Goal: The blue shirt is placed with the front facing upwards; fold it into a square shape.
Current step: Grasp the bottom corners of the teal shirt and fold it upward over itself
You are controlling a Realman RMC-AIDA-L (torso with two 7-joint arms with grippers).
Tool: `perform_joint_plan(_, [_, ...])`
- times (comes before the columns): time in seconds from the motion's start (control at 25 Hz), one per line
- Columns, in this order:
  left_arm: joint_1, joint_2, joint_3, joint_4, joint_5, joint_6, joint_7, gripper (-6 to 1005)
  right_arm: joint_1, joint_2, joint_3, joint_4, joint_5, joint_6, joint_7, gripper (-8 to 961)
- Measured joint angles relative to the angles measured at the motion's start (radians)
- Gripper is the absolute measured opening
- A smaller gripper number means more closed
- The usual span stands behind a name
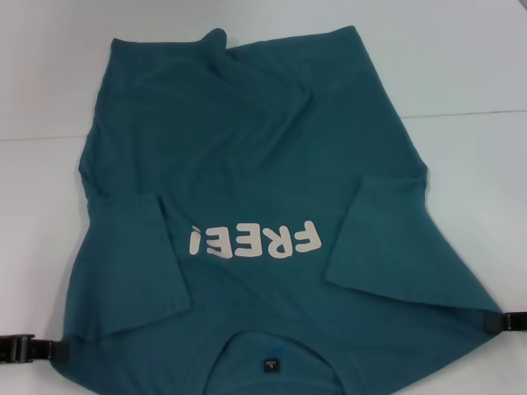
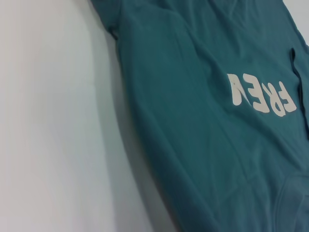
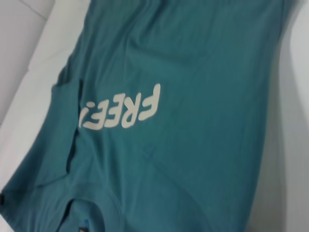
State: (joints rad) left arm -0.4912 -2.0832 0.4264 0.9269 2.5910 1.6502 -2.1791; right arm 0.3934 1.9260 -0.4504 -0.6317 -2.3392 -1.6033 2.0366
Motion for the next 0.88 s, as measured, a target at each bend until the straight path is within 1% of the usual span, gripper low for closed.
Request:
perform_joint_plan(0.24, [0.034,0.000,-0.003,0.013,0.001,0.024,-0.015,27,-0.019,-0.009,0.021,0.000,0.000,-0.023,-0.025,35])
perform_joint_plan(0.44, [0.056,-0.006,-0.008,0.015,0.002,0.041,-0.016,28,-0.038,-0.009,0.025,0.000,0.000,-0.042,-0.046,35])
perform_joint_plan(0.88, [0.083,-0.005,-0.025,0.036,0.003,0.094,-0.016,27,-0.102,-0.008,0.073,0.000,0.000,-0.082,-0.092,35])
